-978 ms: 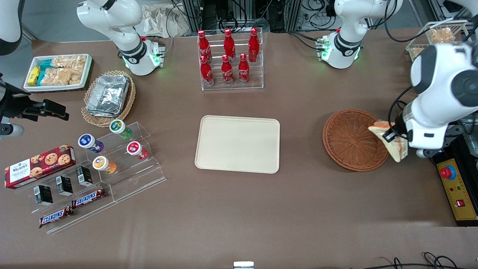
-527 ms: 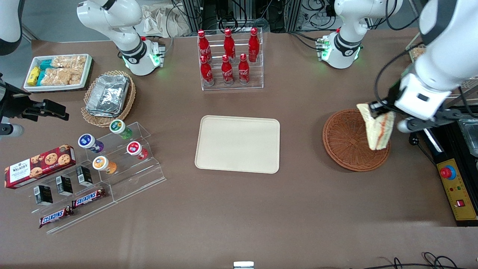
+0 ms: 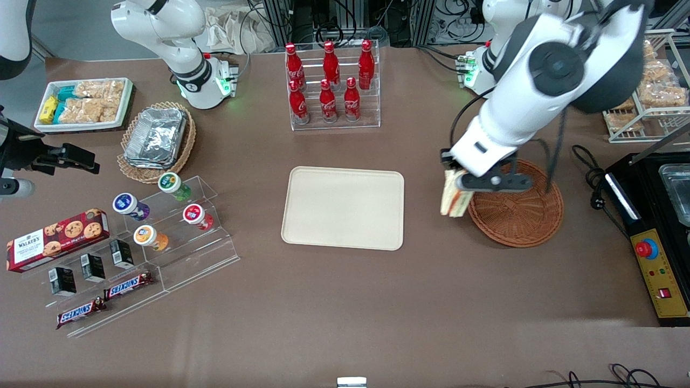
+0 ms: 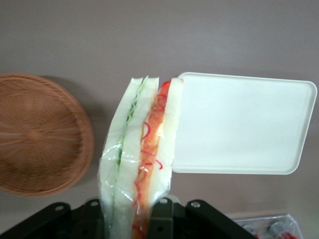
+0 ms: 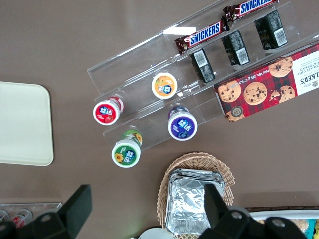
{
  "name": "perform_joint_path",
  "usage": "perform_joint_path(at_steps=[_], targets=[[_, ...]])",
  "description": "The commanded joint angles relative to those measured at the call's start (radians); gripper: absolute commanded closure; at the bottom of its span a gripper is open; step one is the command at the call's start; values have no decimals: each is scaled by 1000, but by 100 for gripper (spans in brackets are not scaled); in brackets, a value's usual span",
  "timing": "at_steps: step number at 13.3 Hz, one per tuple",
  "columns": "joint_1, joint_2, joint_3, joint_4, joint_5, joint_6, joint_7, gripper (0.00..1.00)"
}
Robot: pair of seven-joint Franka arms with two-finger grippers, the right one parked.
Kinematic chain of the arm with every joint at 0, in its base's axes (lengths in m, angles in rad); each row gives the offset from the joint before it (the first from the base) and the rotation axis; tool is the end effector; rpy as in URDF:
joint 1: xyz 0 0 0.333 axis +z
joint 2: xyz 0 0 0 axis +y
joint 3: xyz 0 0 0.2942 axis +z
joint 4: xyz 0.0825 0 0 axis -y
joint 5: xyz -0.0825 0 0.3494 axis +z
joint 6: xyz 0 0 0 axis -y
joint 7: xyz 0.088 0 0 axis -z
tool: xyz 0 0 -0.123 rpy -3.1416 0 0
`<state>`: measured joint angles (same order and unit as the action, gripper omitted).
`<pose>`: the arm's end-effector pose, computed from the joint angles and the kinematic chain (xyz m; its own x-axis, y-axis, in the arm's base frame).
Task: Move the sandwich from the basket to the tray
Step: 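Carry the sandwich over the cream tray and lower it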
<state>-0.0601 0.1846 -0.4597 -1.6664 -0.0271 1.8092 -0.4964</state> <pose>0.5044 -0.2740 0.4737 0.9973 -0.0138 -0.0719 -0.0078 -0.9965 0.0833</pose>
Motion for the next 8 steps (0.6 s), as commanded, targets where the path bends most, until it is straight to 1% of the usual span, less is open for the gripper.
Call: perform_joint_path(at_steps=[1,2,3,5,7,8], targets=[[6,68,-88,-97,77,183,-143,100],[6,102,-123,-130,132,250,-198,100],[6,145,-132,-144,171,297,-235,100],[-56,225,-128,-139,257,329,-266,100],[-70,303,-128,-141,381,367,-376,100],[-75,332,-129,-141,425,387,-425,100]])
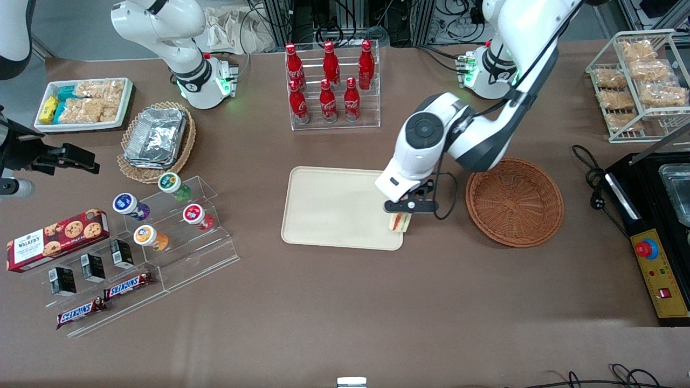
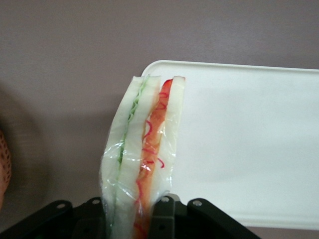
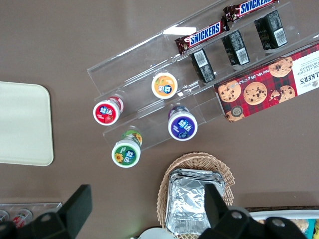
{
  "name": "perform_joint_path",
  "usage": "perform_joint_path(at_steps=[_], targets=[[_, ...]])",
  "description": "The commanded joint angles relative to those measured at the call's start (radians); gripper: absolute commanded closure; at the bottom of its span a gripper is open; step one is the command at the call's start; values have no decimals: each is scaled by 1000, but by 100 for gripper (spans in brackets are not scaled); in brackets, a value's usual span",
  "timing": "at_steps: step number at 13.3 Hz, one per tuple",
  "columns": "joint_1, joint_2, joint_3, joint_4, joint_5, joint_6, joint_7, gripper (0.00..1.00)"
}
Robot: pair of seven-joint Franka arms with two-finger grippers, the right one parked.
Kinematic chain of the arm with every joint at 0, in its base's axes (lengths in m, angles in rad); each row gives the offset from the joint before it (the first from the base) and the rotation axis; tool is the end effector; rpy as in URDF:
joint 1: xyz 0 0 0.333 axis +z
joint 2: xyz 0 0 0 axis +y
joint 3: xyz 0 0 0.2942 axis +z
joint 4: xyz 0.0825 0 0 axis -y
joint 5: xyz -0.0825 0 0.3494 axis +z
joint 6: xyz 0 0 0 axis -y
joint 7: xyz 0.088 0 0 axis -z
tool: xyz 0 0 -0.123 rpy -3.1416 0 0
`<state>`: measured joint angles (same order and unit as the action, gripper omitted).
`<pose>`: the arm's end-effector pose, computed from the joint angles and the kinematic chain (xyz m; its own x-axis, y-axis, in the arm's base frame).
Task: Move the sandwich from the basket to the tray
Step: 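Carry the sandwich over the cream tray and lower it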
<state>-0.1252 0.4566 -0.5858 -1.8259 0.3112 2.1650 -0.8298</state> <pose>0.4787 -0.3621 0.3021 0.9998 -0.0171 -0.0142 -0.0174 -0.9996 -0.0236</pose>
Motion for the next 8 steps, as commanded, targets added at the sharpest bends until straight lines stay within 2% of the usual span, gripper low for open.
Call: perform_joint_path(at_steps=[1,4,6,7,8], targets=[[-36,79,-3,19,110,39,-113,100],[-45,118,-2,20,117,78,-133,100],[-62,142,0,20,167,90,-181,100],[-62,158,0,22,201,95,-214,96],[-65,172,0,22,233,104,-244,83]])
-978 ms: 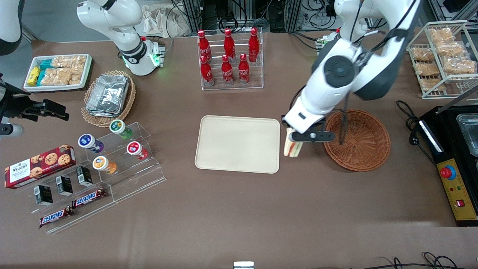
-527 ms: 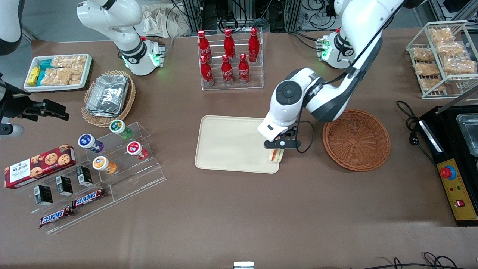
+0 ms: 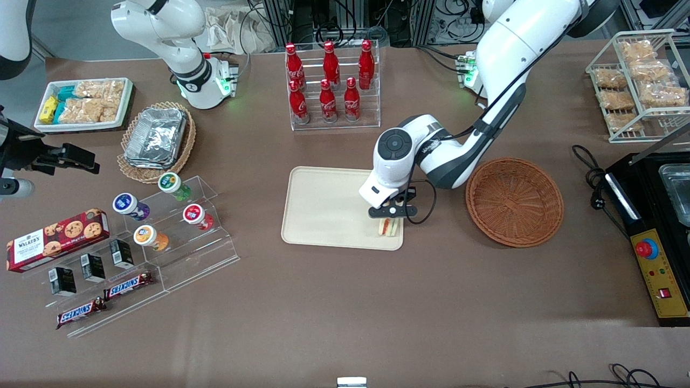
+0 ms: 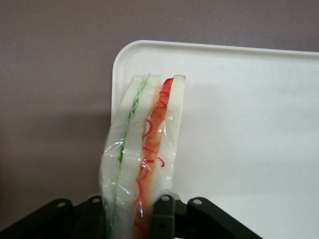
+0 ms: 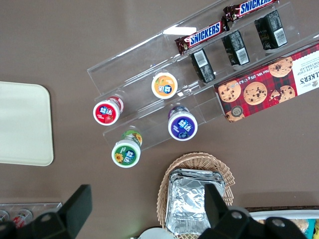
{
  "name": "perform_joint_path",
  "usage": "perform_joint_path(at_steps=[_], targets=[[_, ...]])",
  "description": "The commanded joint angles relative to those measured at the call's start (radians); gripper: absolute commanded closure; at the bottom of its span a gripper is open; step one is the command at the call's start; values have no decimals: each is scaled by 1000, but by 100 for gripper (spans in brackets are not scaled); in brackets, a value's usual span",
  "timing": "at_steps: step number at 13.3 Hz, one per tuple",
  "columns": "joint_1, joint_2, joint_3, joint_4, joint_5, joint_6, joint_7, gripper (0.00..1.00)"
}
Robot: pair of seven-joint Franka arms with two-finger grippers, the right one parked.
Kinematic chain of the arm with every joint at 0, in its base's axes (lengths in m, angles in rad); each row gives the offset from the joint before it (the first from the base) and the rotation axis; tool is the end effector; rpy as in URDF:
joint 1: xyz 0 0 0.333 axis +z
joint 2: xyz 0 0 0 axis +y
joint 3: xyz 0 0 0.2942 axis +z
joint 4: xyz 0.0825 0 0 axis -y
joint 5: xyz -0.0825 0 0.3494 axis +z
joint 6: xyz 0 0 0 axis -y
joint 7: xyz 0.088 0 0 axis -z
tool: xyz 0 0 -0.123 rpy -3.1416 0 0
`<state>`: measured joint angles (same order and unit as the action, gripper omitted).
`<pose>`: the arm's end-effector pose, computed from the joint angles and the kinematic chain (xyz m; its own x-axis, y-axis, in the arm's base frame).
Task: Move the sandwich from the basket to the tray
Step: 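Open the left gripper to release the sandwich on the tray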
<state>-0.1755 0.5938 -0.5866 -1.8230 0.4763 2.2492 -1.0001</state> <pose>0.4643 -0.3890 0.2387 0.9999 -0.0016 0.0113 -0.0010 -0.9985 -0.0554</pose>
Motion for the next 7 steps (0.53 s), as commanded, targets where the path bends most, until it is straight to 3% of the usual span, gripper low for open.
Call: perform_joint_path(at_steps=[1,3,4,7], targets=[[-15,46,1,19,100,26,-100,73],[-16,61,1,21,140,27,-127,35],[-16,75,1,21,169,30,-127,0],[-13,70,-2,27,185,29,-163,0]])
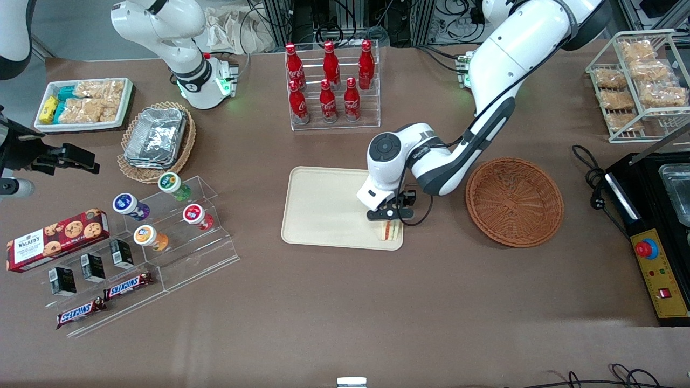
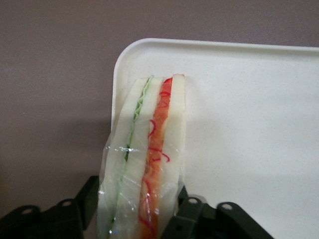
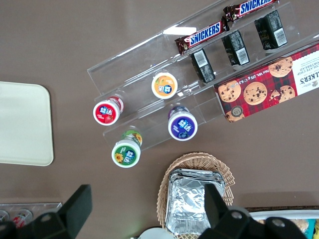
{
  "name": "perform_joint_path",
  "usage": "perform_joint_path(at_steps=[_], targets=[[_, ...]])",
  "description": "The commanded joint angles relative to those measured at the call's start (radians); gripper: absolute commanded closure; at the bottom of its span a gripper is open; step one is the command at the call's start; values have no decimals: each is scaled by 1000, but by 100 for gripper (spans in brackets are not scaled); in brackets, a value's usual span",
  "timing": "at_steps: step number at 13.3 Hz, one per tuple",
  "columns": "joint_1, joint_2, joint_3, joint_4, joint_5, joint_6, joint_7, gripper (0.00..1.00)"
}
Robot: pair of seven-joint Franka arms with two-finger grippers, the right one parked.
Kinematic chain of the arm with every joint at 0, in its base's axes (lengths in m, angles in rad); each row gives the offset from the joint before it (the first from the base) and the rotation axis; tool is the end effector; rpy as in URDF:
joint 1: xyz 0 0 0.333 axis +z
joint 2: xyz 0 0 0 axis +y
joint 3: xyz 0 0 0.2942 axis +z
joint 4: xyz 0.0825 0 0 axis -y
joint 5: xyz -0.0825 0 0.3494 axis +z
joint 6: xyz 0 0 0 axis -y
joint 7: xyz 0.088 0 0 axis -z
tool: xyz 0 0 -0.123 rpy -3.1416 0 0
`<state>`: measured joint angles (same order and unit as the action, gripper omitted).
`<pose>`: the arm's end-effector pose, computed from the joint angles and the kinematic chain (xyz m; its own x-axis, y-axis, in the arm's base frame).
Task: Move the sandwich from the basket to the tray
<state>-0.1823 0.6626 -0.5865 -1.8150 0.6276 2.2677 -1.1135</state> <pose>0.4630 -0.3908 0.2073 0.9981 0.0024 0.0614 0.0087 -0.9946 -0.1038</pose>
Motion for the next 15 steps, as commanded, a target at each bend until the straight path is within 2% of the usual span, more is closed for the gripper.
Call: perform_joint_path(at_steps=[1,3,4,7,9,10,13,15], targets=[[-6,-4,-3,31,31,3,-51,0],[-3,-56,-7,49,-6,-28,-84,0],[3,-108,-9,60,-58,-77,-119,0],[82,-266,-10,111,-242,-232,-68,0],[174,-386,-4,122,-397,-304,85,0],[181,-446,35,114,-452,-341,186,0],[118,-614,303,42,-578,-395,459,0],[98,-717,428,-54,-620,-395,712,0]])
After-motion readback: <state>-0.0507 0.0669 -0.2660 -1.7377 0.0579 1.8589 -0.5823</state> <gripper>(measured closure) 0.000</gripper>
